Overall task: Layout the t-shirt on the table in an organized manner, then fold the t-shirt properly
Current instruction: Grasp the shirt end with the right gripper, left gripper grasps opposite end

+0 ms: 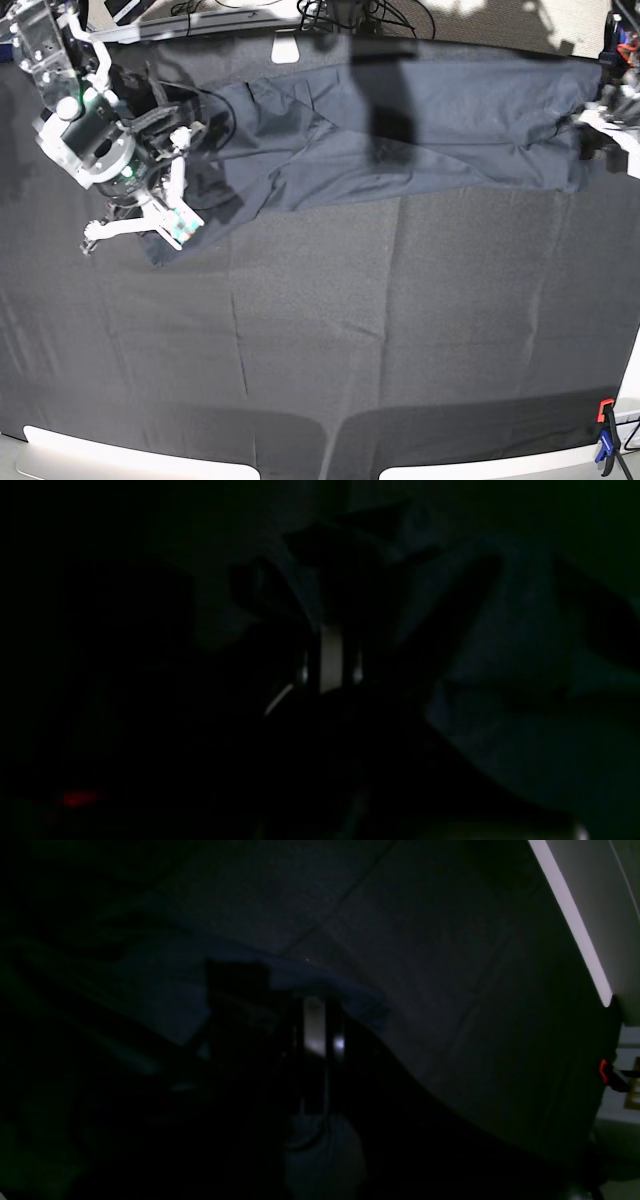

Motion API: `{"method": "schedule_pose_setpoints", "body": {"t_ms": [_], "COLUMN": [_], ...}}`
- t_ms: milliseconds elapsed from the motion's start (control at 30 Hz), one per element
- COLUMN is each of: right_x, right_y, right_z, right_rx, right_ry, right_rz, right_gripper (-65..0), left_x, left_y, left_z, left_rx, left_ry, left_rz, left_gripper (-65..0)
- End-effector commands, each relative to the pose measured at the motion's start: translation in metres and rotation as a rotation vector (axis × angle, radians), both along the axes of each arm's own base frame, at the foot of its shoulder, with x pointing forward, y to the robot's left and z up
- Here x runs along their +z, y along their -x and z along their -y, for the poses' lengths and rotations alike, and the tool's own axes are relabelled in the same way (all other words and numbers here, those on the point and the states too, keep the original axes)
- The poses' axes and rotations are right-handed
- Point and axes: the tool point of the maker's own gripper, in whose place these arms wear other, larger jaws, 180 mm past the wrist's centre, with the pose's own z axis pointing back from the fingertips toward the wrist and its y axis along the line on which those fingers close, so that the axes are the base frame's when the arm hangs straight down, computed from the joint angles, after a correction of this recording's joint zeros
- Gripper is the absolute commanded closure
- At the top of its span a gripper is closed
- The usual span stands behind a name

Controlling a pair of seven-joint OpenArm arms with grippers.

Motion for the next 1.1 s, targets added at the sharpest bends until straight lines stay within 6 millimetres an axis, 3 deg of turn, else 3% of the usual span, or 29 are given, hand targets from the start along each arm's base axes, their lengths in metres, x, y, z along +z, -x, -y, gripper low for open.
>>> {"method": "schedule_pose_setpoints", "body": {"t_ms": [0, 100, 167, 233, 400, 667, 900, 1067], "right_x": [0.013, 0.019, 0.022, 0.021, 0.022, 0.022, 0.021, 0.021], "right_y": [-0.007, -0.010, -0.011, -0.011, -0.011, -0.011, -0.011, -0.010], "right_z": [-0.003, -0.018, -0.026, -0.033, -0.043, -0.045, -0.046, -0.046], "right_rx": [0.013, 0.034, 0.039, 0.034, 0.023, 0.020, 0.018, 0.017], "right_ry": [-0.013, -0.079, -0.120, -0.149, -0.194, -0.206, -0.211, -0.210], "right_rz": [0.057, 0.096, 0.112, 0.111, 0.112, 0.113, 0.110, 0.110], "right_gripper": [-7.7, -23.3, -28.0, -28.2, -28.2, -28.2, -28.2, -28.2], "left_x": [0.017, 0.025, 0.029, 0.030, 0.024, 0.019, 0.000, -0.008], "left_y": [-0.007, -0.003, -0.001, 0.002, 0.010, 0.013, 0.012, 0.012], "left_z": [-0.012, -0.029, -0.039, -0.044, -0.021, -0.016, 0.018, -0.003], "left_rx": [0.010, 0.058, 0.085, 0.099, 0.005, -0.008, -0.108, -0.017], "left_ry": [-0.023, -0.040, -0.050, -0.054, 0.035, 0.049, 0.082, -0.007], "left_rz": [0.053, 0.071, 0.081, 0.076, 0.029, 0.002, -0.067, -0.095], "left_gripper": [-0.6, -19.4, -26.4, -26.6, -26.5, -26.5, -26.5, -26.5]}}
